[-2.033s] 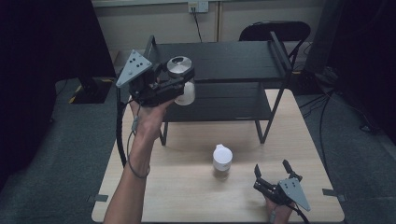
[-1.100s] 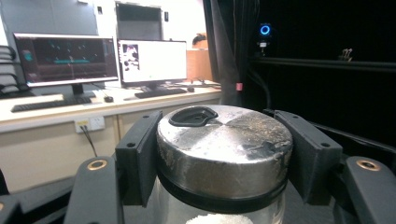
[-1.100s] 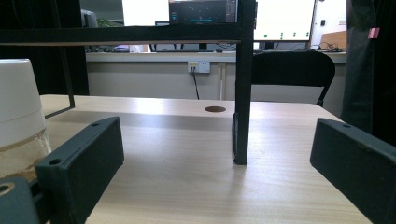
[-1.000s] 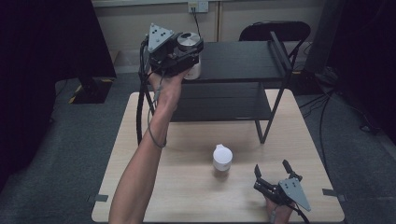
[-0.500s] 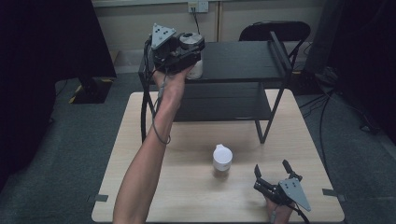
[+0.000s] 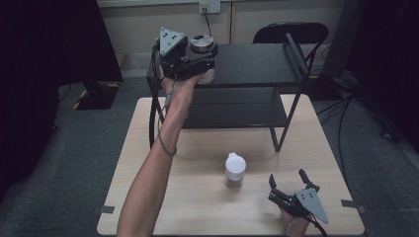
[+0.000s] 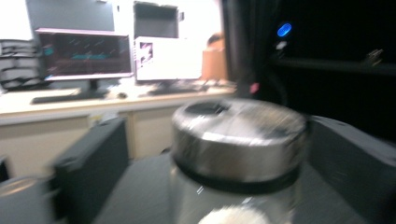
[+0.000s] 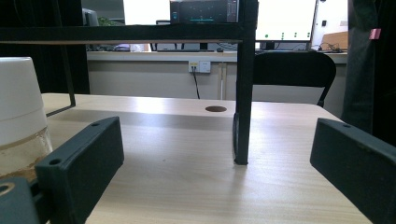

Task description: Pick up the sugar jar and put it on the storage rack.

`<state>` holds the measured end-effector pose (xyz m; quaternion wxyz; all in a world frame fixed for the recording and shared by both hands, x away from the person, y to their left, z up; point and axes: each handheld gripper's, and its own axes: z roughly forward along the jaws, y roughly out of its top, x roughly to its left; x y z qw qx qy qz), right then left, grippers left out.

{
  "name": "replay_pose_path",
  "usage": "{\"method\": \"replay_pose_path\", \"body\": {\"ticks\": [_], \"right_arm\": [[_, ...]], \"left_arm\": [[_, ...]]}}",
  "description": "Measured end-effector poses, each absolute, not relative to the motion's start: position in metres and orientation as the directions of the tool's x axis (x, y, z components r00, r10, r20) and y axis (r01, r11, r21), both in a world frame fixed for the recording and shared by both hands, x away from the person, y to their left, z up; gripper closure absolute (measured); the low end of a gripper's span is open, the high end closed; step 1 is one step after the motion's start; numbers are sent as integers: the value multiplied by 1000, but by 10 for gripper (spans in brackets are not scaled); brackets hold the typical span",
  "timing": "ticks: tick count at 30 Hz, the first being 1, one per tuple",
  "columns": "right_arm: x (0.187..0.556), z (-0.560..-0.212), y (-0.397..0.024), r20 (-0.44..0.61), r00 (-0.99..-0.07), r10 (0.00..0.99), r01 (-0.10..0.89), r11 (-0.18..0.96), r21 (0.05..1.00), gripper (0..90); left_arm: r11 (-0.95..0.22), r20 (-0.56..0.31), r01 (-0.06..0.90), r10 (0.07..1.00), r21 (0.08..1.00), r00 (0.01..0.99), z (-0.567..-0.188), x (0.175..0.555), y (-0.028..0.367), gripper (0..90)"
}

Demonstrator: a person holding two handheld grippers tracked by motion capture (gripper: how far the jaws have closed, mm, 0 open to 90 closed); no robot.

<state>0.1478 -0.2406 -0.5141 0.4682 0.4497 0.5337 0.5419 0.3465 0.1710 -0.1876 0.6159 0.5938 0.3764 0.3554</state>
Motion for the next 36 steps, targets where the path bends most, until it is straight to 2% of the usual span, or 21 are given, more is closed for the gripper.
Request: {"method": "replay_pose_path", "body": {"ticks": [3,16,27,33,36], "right_arm": [[148,-514,-240,-12,-156,988,-27,8,1000,15],[148,-514,-240,-12,-152,988,-27,8,1000,15],[148,-514,-239,-12,-149,989,-27,8,1000,15],[148,-514,-239,-12,-149,989,-27,8,1000,15],[148,-514,-239,-12,-148,989,-26,9,1000,15]], "left_arm": [[67,-68,19,879,998,473,-191,343,178,1],[57,-36,-32,892,998,451,-210,320,182,1],[68,-32,-57,873,996,486,-225,297,187,1],[86,-37,-80,875,993,483,-236,282,191,1],[140,-75,-101,873,985,481,-248,271,194,1]]}}
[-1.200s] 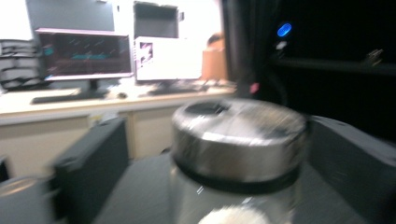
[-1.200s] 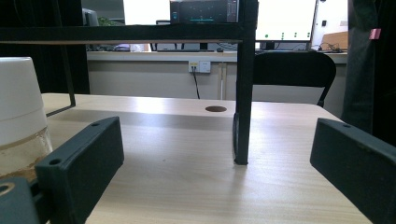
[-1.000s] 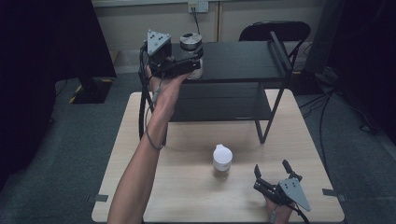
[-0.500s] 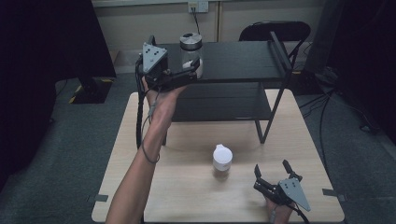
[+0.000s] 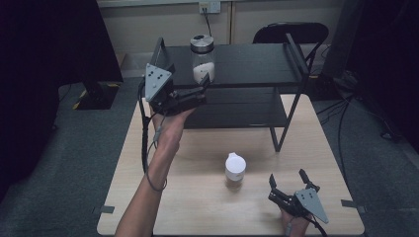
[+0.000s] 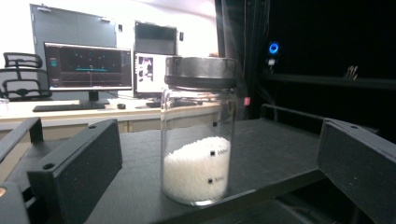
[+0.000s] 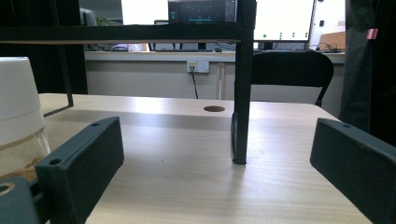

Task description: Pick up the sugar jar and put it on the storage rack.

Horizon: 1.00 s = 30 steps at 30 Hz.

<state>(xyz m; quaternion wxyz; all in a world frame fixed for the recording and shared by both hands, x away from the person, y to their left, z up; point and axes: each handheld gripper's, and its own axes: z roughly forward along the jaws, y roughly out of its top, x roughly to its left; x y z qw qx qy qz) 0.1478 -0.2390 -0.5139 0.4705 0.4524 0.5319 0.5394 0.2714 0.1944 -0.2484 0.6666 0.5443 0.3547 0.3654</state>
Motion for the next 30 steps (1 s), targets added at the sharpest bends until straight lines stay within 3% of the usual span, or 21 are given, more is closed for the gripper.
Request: {"method": "replay_pose_path", "body": {"ticks": [18,30], "right_arm": [[148,-514,-238,-13,-145,989,-27,9,1000,15],[148,-514,-238,-13,-144,990,-27,9,1000,15]], "left_arm": [[97,-51,-90,905,991,422,-283,231,195,2],[107,-68,-74,914,992,401,-335,208,190,4]]}}
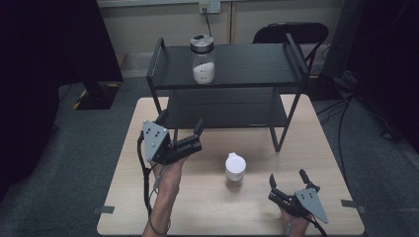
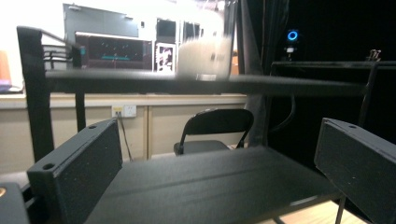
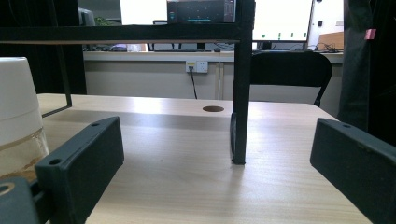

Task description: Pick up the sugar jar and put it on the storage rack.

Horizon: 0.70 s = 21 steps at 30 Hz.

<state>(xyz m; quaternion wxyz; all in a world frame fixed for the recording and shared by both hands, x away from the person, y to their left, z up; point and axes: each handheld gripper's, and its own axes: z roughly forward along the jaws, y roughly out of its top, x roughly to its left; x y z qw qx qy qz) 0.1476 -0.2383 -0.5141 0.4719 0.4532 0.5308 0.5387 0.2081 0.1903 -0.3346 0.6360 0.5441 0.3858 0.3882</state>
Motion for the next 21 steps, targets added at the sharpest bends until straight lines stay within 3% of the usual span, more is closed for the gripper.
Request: {"method": "replay_pose_path", "body": {"ticks": [6,21], "right_arm": [[148,-514,-238,-13,-144,990,-27,9,1000,15],[148,-514,-238,-12,-142,990,-28,9,1000,15]], "left_arm": [[138,-117,-25,912,990,394,-356,203,193,1],[72,-58,-28,938,997,341,-422,183,189,1]]}}
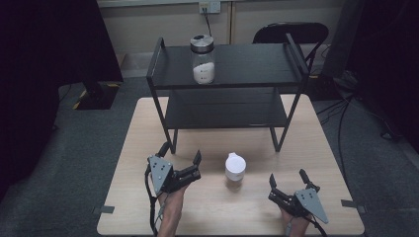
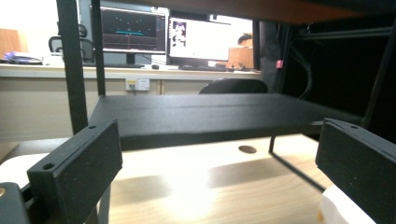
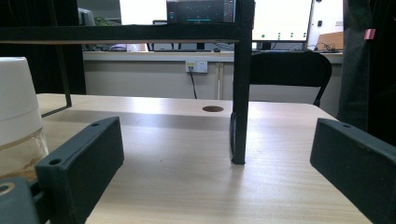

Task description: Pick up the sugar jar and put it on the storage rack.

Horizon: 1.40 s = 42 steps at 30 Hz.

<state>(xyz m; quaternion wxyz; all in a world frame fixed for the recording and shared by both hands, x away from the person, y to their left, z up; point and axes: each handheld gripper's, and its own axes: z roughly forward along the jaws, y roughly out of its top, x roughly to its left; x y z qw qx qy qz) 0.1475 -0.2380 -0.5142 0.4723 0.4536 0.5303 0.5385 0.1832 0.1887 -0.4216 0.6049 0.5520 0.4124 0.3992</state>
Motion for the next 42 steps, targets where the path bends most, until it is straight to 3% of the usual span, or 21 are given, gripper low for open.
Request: {"method": "replay_pose_path", "body": {"ticks": [4,8,18,27,31,42], "right_arm": [[148,-514,-238,-12,-142,990,-27,9,1000,15],[147,-514,-238,-12,-141,990,-28,9,1000,15],[147,-514,-237,-12,-139,990,-28,9,1000,15],[147,-514,-237,-12,-139,990,-28,9,1000,14],[147,-514,-237,-13,-138,990,-28,9,1000,14],[147,-514,-237,-13,-138,990,-28,9,1000,15]], "left_arm": [[36,-26,-28,951,999,309,-434,181,184,1],[69,-66,0,950,998,305,-448,181,188,1],[49,-50,11,961,999,272,-485,172,185,1],[34,-41,31,967,999,250,-499,170,181,1],[-6,2,15,970,1000,241,-503,171,179,5],[33,-38,27,969,999,245,-509,176,186,13]]}}
